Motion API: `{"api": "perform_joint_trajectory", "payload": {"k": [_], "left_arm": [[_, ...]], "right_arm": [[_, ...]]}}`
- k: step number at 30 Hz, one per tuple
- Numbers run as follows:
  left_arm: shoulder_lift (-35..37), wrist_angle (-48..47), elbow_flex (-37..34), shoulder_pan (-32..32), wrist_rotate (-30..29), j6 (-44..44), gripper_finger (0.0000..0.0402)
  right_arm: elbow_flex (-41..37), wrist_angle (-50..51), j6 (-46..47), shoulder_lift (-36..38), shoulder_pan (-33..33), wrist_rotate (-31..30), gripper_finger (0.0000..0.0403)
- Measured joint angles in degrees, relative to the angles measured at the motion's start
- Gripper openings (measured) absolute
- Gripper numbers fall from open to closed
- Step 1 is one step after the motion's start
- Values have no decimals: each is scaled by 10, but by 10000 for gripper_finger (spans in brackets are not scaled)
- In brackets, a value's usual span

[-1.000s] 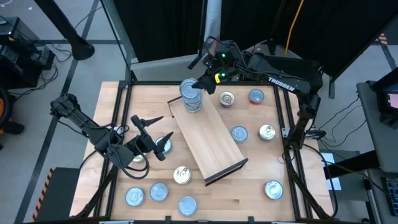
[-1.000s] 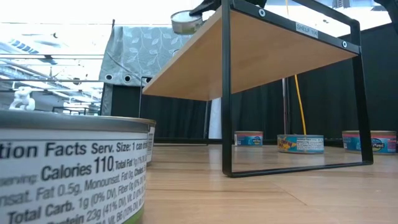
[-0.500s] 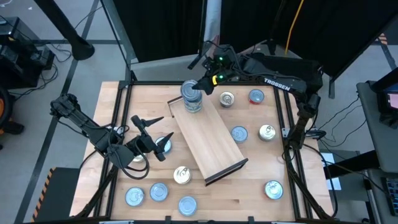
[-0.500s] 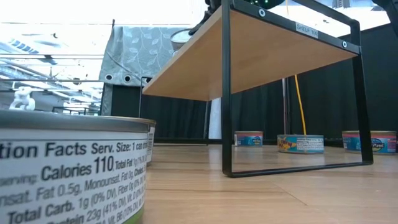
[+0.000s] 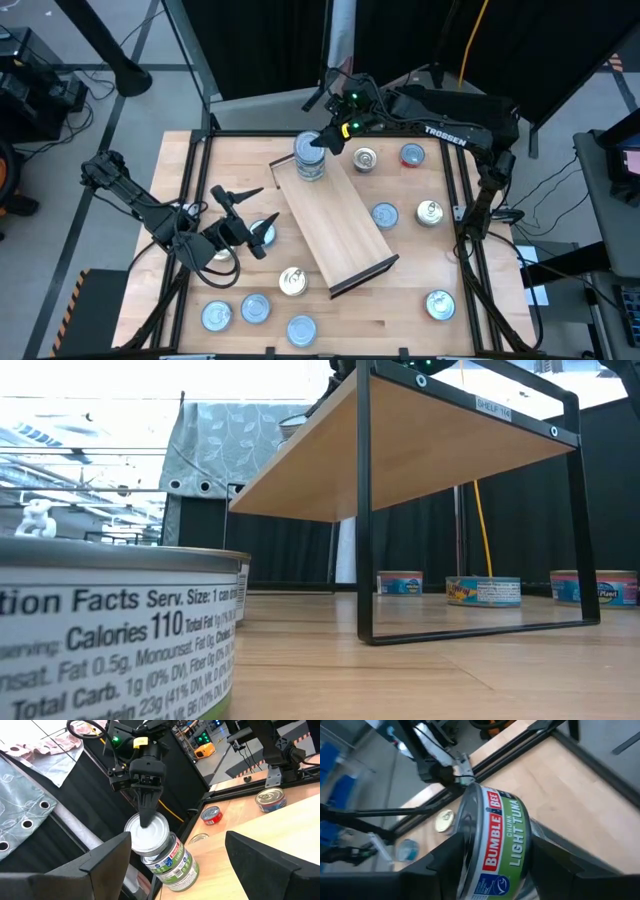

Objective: Stack canned seafood by type on shelf
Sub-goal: Stack the green tuna can on top of the other tuna can on the shelf

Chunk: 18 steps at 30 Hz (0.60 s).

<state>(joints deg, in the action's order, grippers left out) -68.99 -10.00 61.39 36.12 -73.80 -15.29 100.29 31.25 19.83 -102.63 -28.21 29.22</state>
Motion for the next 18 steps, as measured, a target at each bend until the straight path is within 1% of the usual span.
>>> {"api": "perform_joint_trajectory", "payload": {"k": [3,7,10,14,18], "left_arm": [[0,0,0,0,0,0,322],[0,0,0,0,0,0,322],[0,0,0,0,0,0,322],[0,0,0,0,0,0,322],[0,0,0,0,0,0,322]], "right_arm": [[0,4,-24,0,6,-35,219],[0,1,-48,0,18,-46,255],[0,3,-72,0,30,-73,276],[0,3,-92,0,41,-92,293],[0,2,-121,0,48,-136,299]]}}
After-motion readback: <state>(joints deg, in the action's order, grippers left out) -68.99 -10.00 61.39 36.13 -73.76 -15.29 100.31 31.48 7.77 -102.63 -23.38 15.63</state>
